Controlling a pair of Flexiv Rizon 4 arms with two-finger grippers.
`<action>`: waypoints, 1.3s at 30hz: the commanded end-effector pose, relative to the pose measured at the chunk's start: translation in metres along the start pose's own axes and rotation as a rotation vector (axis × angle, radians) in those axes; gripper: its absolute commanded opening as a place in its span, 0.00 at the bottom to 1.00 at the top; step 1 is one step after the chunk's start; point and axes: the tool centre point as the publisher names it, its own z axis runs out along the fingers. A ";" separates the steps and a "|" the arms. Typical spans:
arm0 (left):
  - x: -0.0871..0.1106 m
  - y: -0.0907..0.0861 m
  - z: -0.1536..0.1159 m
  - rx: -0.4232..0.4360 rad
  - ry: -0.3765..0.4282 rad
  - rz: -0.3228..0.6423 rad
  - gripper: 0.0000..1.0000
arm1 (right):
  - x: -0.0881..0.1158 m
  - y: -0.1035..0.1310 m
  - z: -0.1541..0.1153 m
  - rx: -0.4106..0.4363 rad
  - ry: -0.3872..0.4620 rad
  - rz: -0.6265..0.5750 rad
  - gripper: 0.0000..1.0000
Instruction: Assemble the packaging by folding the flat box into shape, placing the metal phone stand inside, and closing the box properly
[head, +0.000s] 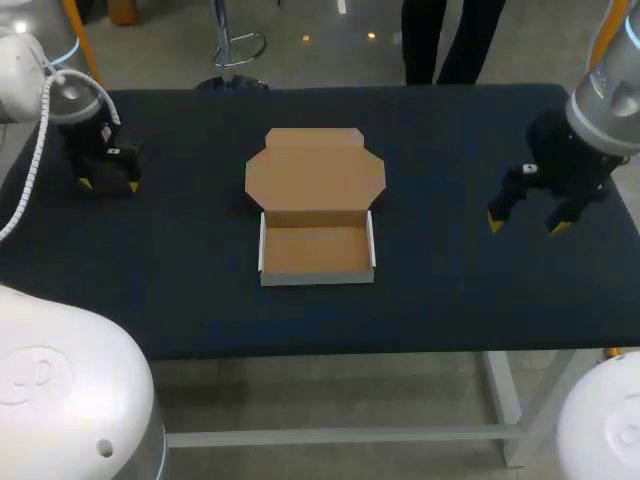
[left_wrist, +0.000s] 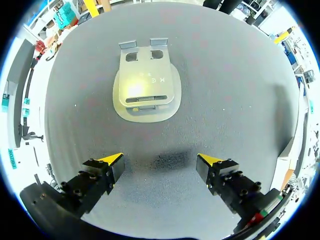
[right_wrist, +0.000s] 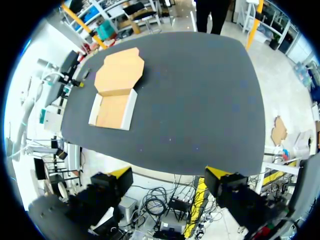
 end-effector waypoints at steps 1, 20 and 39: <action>-0.003 -0.011 0.003 -0.020 0.001 -0.003 1.00 | 0.000 -0.001 -0.002 0.003 -0.001 0.000 1.00; -0.008 -0.035 0.007 -0.028 0.003 0.003 1.00 | 0.000 -0.001 -0.002 0.003 -0.001 0.000 1.00; -0.009 -0.052 0.006 -0.024 0.002 0.011 1.00 | 0.000 -0.001 -0.002 0.003 -0.001 0.000 1.00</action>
